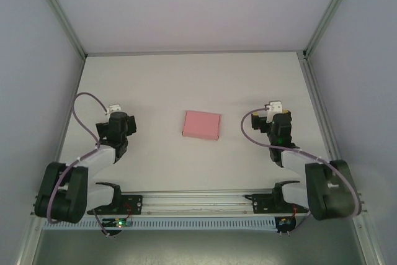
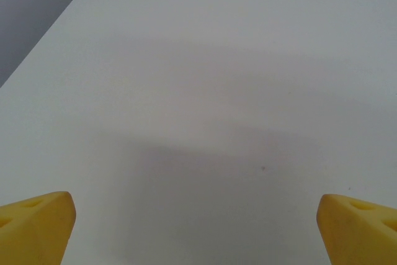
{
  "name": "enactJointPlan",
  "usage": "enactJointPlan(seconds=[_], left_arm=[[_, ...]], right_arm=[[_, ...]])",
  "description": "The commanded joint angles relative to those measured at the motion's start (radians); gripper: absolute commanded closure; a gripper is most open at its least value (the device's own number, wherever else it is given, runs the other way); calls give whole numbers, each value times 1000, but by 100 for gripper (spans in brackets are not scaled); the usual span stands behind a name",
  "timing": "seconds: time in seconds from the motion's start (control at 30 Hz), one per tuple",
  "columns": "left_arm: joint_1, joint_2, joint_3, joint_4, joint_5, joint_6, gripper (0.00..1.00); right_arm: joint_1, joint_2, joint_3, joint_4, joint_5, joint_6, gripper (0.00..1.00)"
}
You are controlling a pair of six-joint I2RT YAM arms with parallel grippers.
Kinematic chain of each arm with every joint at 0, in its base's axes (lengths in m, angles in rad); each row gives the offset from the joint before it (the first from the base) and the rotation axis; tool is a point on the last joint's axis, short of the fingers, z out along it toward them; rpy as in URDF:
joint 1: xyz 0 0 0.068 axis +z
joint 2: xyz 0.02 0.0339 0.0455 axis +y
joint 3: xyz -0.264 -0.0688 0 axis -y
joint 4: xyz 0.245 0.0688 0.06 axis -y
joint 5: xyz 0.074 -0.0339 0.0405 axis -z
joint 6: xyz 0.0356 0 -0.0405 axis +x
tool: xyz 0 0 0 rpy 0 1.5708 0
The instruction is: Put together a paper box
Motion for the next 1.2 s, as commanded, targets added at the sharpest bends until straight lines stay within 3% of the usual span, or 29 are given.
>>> enactJointPlan(seconds=[0.0, 0.07, 0.17, 0.23, 0.3, 0.33, 0.37, 0.43, 0.5, 1.17], left_arm=[[12, 59, 14, 289, 55, 117, 0], [13, 102, 9, 378, 90, 151, 0], [35, 145, 7, 438, 181, 135, 0], [49, 248, -57, 654, 226, 126, 0], [53, 377, -91, 909, 208, 144, 0], [56, 326, -77, 778, 224, 122, 0], [63, 273, -37, 619, 219, 98, 0], [72, 334, 12, 629, 204, 103, 0], [72, 310, 33, 544, 237, 103, 0], [74, 311, 28, 557, 239, 104, 0]], right_arm=[[-12, 61, 27, 253, -80, 15, 2], [-13, 115, 27, 291, -105, 6, 2], [-58, 219, -35, 509, -201, 25, 2], [-83, 307, -45, 653, -254, 63, 2], [-99, 248, 12, 449, -280, 54, 2], [-100, 246, 74, 328, -285, 48, 2], [-108, 259, 63, 366, -264, 70, 2], [-109, 279, 59, 415, -199, 100, 2], [-102, 256, 72, 349, -188, 87, 2], [-90, 259, 72, 354, -160, 83, 2]])
